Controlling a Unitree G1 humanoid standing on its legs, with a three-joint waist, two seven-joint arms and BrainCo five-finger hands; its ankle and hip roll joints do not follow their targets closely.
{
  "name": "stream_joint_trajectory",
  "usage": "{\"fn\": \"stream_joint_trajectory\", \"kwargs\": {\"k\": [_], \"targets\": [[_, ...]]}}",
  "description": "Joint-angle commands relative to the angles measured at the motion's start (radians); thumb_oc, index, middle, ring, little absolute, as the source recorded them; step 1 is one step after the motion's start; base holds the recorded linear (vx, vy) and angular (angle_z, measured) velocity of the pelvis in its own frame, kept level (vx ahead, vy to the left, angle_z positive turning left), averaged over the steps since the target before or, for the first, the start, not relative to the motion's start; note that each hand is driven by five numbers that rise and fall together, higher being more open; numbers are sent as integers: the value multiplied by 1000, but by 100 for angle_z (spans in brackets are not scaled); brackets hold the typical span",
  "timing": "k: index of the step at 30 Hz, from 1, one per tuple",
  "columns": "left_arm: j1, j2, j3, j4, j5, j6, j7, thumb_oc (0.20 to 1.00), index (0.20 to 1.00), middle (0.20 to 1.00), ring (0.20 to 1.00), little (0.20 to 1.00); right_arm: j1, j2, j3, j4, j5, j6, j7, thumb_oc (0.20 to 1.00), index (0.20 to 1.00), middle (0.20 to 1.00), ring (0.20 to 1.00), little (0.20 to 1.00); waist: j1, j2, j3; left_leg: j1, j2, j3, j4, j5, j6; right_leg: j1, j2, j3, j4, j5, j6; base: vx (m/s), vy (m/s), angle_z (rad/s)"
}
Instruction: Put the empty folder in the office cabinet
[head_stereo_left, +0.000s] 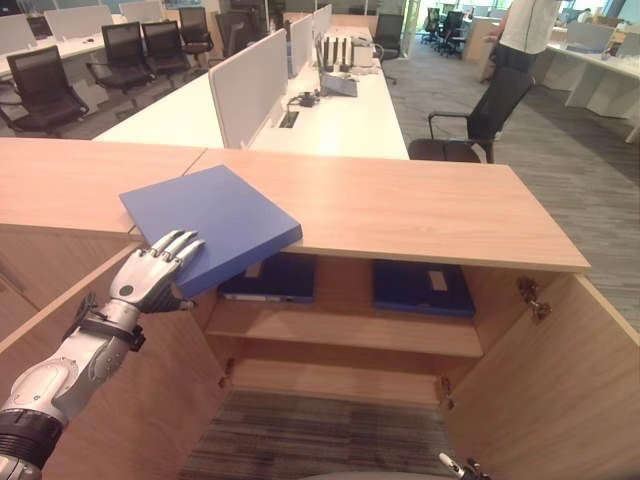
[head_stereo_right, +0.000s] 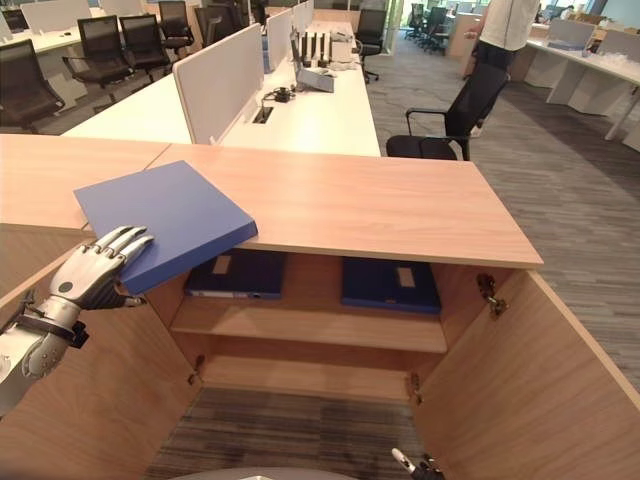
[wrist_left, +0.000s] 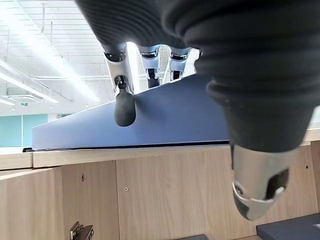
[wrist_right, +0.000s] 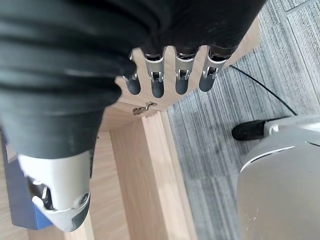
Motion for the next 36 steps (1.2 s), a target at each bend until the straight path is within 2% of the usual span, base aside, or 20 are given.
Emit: {"fn": "stream_joint_trajectory", "kwargs": {"k": [1, 2, 24, 31, 36], "targets": [[-118, 55, -3, 28, 2, -2, 26, 219, 219, 219, 219, 219, -55, 3, -35, -5, 58, -29, 6, 1000, 1000, 1000, 1000, 1000, -36, 24, 18, -64, 35, -21, 12, 35, -25, 51, -38, -6, 150, -152, 80, 0, 0, 0], [-119, 54, -3, 28, -1, -3, 24, 200, 200, 200, 200, 200, -55, 3, -35, -6, 59, -29, 7, 1000, 1000, 1000, 1000, 1000, -35, 24, 17, -64, 35, -21, 12, 35, -24, 51, -38, -6, 150, -152, 80, 0, 0, 0], [-119, 37, 23, 24, -35, -4, 26, 200, 200, 200, 200, 200, -59, 13, -41, 1, 80, -29, 7, 1000, 1000, 1000, 1000, 1000, -35, 22, 17, -63, 35, -20, 13, 35, -21, 52, -37, -3, 150, -154, 78, 0, 0, 0], [-158, 53, 62, 17, -65, 9, 50, 200, 200, 200, 200, 200, -63, 13, -35, 2, 80, -28, 10, 1000, 1000, 1000, 1000, 1000, -35, 26, 14, -62, 33, -21, 14, 35, -22, 54, -37, -4, 150, -153, 78, 0, 0, 0], [-225, 69, 126, -41, -133, 12, 74, 200, 200, 200, 200, 200, -66, 16, -28, 1, 72, -26, 12, 1000, 1000, 1000, 1000, 1000, -36, 30, 8, -58, 31, -22, 14, 35, -25, 55, -37, -1, 152, -154, 76, 0, 0, 0]]}}
